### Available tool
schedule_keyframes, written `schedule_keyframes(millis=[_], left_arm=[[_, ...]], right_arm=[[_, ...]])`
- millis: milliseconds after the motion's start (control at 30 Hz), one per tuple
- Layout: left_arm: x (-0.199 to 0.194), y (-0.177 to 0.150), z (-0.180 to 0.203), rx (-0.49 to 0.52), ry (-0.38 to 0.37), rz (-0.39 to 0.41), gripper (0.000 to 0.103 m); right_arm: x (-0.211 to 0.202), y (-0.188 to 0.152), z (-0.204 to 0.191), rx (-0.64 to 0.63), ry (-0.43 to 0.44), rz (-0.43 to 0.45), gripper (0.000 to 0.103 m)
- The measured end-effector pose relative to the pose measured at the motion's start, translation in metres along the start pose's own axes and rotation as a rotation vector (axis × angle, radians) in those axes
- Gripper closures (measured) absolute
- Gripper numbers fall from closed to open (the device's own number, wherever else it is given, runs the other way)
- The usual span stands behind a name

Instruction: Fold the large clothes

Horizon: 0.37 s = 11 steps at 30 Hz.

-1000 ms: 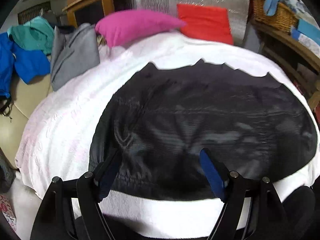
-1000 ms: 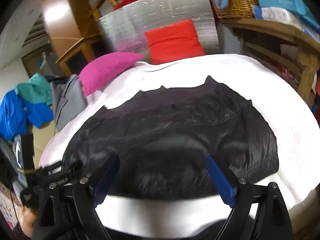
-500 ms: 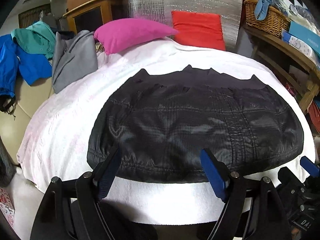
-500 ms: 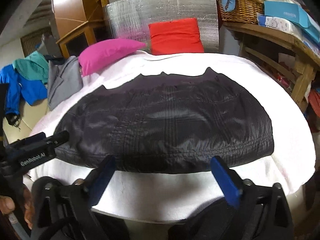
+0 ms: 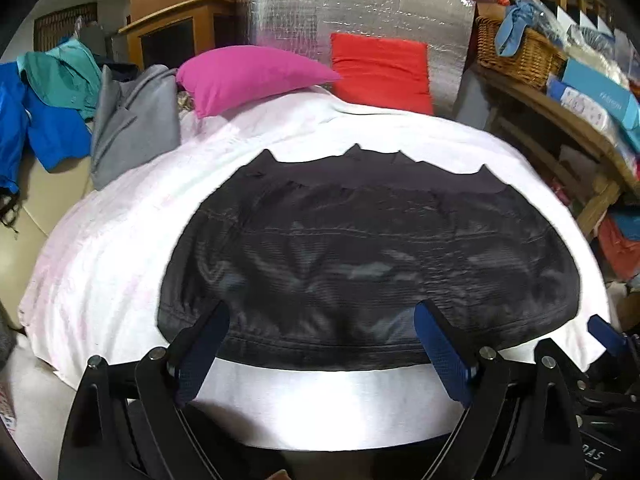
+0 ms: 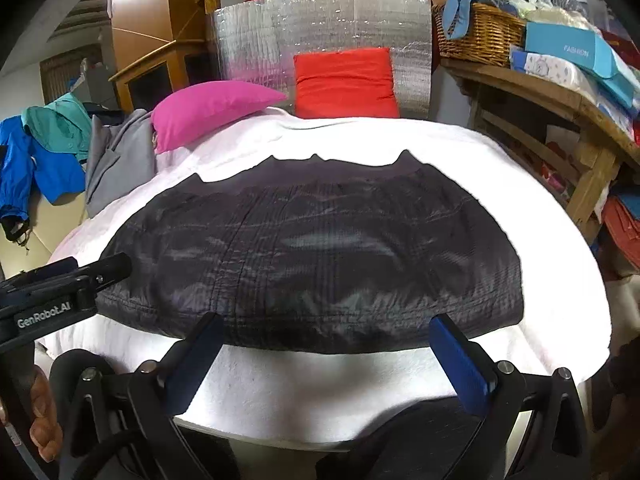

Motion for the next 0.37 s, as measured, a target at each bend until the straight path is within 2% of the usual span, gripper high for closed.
schedule_keyframes(millis=[167, 367], left_arm=[[0.0, -0.0003, 0.0057, 0.006, -0.034, -0.008, 0.009], [-0.0054, -0.0008, 0.0104, 0.018, -0.052, 0.028, 0.009]], right_arm=[[-0.0026, 0.003, 0.0035, 0.003, -0.009, 0.008, 0.0], [-0.0001, 0.002, 0.006, 0.012, -0.01, -0.001, 0.0]])
Point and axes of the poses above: each gripper's, at about its wrist camera, not at the fingertips, and x roughly the way its jaws point, z to its right, y to its top, the point moved 3 cm from there along x, roughly the way its jaws point, and after that the axes turned 11 degrees about y, right-handed, at the moved point
